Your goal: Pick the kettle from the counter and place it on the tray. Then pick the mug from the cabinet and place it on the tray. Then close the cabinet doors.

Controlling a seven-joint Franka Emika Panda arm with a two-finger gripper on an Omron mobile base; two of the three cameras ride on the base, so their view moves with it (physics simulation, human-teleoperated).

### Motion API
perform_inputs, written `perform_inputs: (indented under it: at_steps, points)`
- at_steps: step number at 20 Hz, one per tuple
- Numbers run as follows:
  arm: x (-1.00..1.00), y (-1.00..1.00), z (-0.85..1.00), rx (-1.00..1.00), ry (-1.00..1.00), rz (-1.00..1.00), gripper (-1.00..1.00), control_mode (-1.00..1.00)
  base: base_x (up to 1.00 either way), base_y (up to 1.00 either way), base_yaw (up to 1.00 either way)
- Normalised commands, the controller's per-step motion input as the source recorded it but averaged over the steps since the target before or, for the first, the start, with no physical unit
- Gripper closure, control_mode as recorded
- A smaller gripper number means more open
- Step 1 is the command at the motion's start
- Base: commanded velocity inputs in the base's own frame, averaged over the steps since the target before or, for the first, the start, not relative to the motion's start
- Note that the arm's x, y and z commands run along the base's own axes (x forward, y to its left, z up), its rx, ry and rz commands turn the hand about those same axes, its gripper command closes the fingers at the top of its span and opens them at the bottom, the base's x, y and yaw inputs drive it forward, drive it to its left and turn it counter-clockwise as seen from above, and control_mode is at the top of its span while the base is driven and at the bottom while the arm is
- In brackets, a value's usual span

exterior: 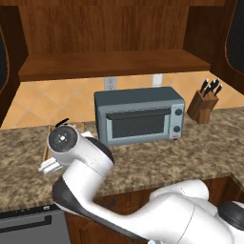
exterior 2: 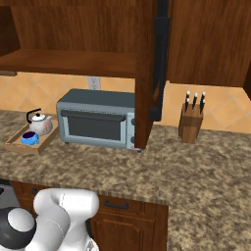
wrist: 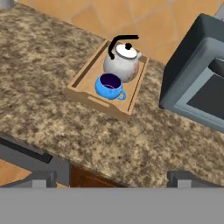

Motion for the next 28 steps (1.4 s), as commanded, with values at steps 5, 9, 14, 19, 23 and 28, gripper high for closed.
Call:
perform_inputs:
  at_steps: [5, 9, 14, 19, 23, 28]
  points:
    - [-0.53, 0.00, 0.34, -0.02, -0.06, 0.00, -1.00, -1.00, 0.00, 0.00, 0.00]
    - [-0.51, 0.02, 0.25, -0.06, -0.16, 0.06, -1.00, -1.00, 0.00, 0.00, 0.00]
    - [-0.31, 0.24, 0.11, -0.05, -0.25, 0.00, -1.00, -1.00, 0.00, 0.00, 0.00]
    - [-0.25, 0.20, 0.05, 0.00, -0.37, 0.00, -1.00, -1.00, 0.00, 0.00, 0.00]
    - [-0.08, 0.13, 0.07, 0.00, -0.26, -0.02, -1.00, -1.00, 0.00, 0.00, 0.00]
    - [0.00, 0.12, 0.04, 0.00, -0.19, -0.03, -1.00, -1.00, 0.00, 0.00, 0.00]
